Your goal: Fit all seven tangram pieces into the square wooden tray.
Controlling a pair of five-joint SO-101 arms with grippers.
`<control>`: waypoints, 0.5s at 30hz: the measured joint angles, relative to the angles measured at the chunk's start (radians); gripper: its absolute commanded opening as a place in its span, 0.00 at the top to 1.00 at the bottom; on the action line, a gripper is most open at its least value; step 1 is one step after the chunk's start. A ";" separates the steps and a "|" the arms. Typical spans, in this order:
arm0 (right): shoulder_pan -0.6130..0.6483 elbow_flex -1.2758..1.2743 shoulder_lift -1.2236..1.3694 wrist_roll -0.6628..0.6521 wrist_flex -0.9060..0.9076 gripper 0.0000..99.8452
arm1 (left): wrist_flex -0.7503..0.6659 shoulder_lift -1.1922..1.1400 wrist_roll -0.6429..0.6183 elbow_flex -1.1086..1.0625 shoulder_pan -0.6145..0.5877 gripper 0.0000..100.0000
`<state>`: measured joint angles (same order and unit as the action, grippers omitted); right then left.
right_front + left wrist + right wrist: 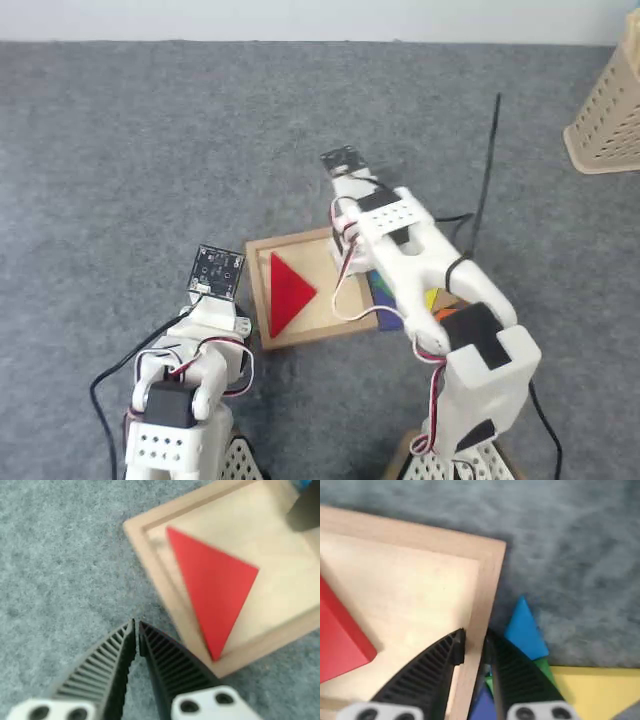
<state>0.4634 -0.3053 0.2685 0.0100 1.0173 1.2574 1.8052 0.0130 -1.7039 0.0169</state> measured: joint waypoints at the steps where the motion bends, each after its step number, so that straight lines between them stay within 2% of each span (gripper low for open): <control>1: -0.008 0.002 0.002 0.000 0.000 0.95 | 0.000 0.000 0.000 0.000 0.000 0.99; 10: -0.038 0.028 0.003 0.000 0.035 0.94 | 0.000 0.000 0.000 0.000 0.000 0.99; 15: -0.052 0.071 0.003 0.000 0.115 0.87 | 0.000 0.000 0.000 0.000 0.002 0.99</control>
<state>0.4112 -0.2348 0.2716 0.0100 1.1324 1.2574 1.8052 0.0130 -1.7039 0.0184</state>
